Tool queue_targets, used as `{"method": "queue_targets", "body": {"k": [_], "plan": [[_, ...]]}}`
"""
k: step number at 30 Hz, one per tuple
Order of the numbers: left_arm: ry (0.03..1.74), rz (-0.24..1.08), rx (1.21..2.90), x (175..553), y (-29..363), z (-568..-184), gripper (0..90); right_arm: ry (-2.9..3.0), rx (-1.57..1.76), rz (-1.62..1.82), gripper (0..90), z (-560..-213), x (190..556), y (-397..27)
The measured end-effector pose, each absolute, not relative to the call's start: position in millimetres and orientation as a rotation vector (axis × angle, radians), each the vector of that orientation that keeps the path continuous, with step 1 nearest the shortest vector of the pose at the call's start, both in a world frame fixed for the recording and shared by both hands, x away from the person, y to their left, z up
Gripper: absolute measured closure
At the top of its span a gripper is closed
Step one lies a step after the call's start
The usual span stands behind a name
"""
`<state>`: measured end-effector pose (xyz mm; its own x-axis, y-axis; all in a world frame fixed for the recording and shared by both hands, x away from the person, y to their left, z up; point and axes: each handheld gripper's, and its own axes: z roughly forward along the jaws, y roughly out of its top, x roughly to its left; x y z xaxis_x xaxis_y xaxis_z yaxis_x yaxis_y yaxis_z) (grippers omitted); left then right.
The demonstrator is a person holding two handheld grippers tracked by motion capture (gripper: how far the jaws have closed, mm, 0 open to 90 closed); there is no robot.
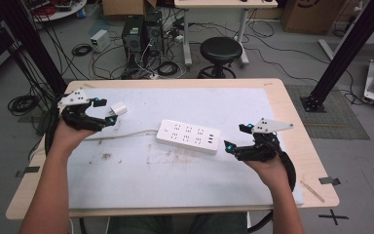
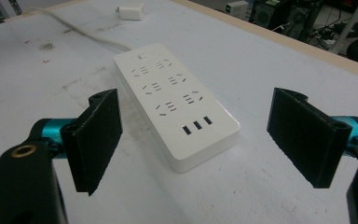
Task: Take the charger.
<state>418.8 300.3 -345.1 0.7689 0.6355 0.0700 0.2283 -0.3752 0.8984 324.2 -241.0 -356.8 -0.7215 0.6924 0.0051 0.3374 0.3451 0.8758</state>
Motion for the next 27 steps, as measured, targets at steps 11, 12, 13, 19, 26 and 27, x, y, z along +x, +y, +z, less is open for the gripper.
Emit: {"method": "queue_targets", "body": {"k": [11, 12, 13, 19, 26, 27], "plan": [[0.760, 0.464, 2.032, 494.3, 304.1, -361.4, 20.4, 2.253, 0.919, 1.319, 18.2, -358.1, 321.3, -239.2], [0.777, 0.457, 2.051, 500.3, 304.4, -364.6, 20.3, 2.255, 0.911, 1.320, 18.2, -358.4, 321.5, -238.7], [0.780, 0.450, 2.064, 505.7, 303.9, -368.2, 20.2, 2.255, 0.915, 1.322, 18.2, -358.8, 320.9, -236.7], [0.844, 0.445, 2.064, 527.4, 310.9, -397.2, 20.2, 2.258, 0.911, 1.313, 18.2, -360.6, 319.6, -233.0], [0.866, 0.425, 2.090, 540.3, 315.0, -423.3, 20.2, 2.260, 0.944, 1.301, 18.2, -368.8, 317.4, -231.5], [0.865, 0.422, 2.101, 541.6, 314.6, -426.3, 20.2, 2.260, 0.946, 1.299, 18.2, -369.3, 317.4, -231.3]]}}
